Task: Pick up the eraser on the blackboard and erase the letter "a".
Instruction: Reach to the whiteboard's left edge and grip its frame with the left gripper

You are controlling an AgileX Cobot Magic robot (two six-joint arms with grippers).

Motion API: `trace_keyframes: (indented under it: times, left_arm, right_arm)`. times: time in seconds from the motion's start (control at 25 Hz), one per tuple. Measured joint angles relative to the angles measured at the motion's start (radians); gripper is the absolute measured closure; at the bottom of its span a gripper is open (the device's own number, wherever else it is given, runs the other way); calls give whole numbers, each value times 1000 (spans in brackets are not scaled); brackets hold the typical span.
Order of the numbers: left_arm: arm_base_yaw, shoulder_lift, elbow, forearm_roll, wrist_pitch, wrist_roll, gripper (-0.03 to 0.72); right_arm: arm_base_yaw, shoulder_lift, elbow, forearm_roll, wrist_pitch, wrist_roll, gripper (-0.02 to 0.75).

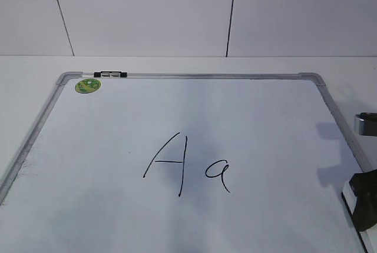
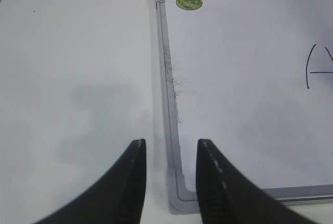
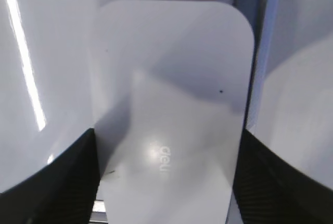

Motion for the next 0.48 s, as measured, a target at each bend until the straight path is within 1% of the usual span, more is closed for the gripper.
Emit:
trace_keyframes:
  times: [0.48]
  left_arm:
    - [0, 0, 0, -7, 0, 0, 444]
  right_arm:
    - [0, 14, -41, 37, 46, 2, 203]
